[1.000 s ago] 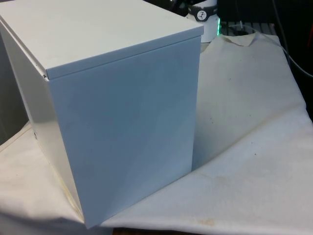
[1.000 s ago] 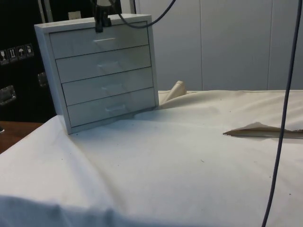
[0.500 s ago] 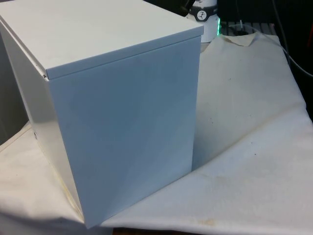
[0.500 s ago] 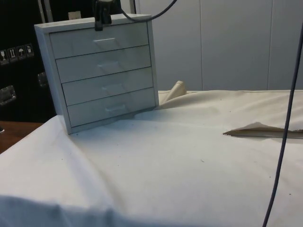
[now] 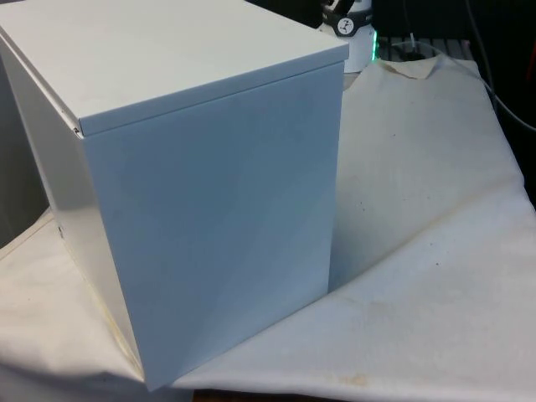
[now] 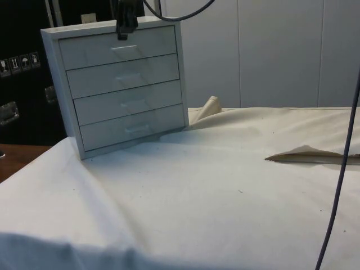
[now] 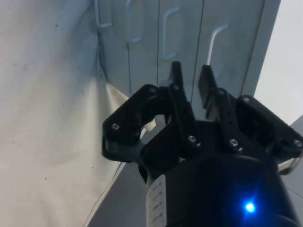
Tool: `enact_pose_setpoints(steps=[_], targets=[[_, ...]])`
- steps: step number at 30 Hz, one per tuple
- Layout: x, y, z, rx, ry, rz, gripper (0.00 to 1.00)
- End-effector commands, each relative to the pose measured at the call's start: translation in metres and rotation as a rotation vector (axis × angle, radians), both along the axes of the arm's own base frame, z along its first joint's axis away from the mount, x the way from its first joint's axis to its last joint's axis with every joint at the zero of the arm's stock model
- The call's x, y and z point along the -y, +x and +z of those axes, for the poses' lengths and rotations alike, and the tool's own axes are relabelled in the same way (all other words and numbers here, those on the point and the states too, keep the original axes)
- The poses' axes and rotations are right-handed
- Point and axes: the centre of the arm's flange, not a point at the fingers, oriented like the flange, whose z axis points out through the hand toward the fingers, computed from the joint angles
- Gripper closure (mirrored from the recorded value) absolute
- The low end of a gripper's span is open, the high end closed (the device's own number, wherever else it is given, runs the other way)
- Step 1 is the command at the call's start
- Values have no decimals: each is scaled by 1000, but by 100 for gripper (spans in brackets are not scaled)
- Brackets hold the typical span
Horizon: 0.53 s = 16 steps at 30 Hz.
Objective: Open the drawer, then close it.
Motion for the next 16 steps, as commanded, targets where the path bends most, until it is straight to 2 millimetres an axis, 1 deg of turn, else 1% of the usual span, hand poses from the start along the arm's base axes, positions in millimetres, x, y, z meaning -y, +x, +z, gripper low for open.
enact_pose_setpoints(steps=[1, 2, 3, 4, 5, 12, 13, 14, 16], targets=[[0, 0, 1, 10, -7, 3, 80], [0, 0, 0, 0, 0, 0, 74], [0, 0, 1, 11, -6, 2, 74], [0, 0, 1, 11, -6, 2, 69], [0, 0, 1, 10, -5, 2, 56], [0, 0, 0, 0, 1, -1, 20], [0, 0, 0, 10, -5, 3, 20], [-1, 0, 0, 8, -3, 2, 10], [-1, 0, 0, 5, -2, 2, 1]])
